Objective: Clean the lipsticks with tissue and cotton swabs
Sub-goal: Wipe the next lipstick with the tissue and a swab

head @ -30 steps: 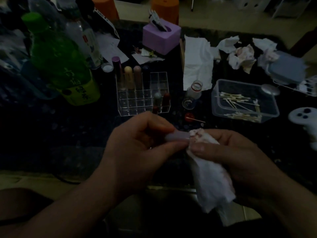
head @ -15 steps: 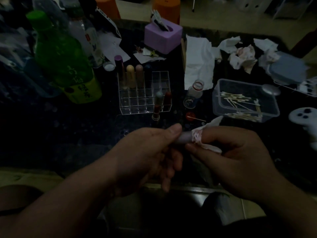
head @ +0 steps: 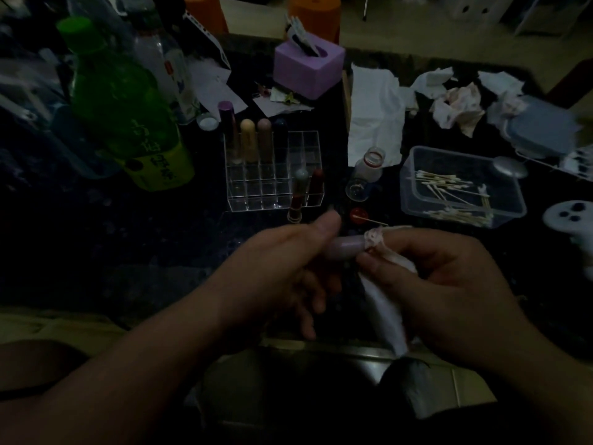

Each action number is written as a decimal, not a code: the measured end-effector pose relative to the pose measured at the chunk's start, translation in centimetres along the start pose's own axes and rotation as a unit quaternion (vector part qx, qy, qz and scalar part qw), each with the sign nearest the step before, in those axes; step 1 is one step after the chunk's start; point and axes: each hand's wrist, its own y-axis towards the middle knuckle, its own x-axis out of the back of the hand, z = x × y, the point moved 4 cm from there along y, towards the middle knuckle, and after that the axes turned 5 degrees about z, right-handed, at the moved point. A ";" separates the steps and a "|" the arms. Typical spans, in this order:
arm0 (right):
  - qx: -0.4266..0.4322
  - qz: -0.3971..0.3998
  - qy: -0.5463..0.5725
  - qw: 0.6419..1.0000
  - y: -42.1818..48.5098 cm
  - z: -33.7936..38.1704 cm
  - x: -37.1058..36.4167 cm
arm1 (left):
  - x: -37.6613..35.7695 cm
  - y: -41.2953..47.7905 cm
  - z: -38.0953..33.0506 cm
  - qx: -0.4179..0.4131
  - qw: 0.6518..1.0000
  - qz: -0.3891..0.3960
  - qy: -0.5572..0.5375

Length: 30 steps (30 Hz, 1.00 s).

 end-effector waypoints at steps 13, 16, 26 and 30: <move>-0.227 0.098 0.368 0.896 0.3 -1.0 -1.4 | -0.2 -1.7 -1.6 -0.335 0.810 -0.102 0.471; -0.186 0.096 0.269 0.940 0.3 -1.4 -0.7 | 0.1 -1.2 -1.1 -0.259 0.893 -0.077 0.359; -0.016 0.028 -0.024 0.999 0.3 -1.0 -0.3 | -1.1 -0.1 0.9 0.051 0.998 0.036 -0.021; -0.232 0.058 0.232 0.943 0.4 -2.4 -1.8 | 0.1 -0.3 0.3 -0.109 0.958 -0.042 0.263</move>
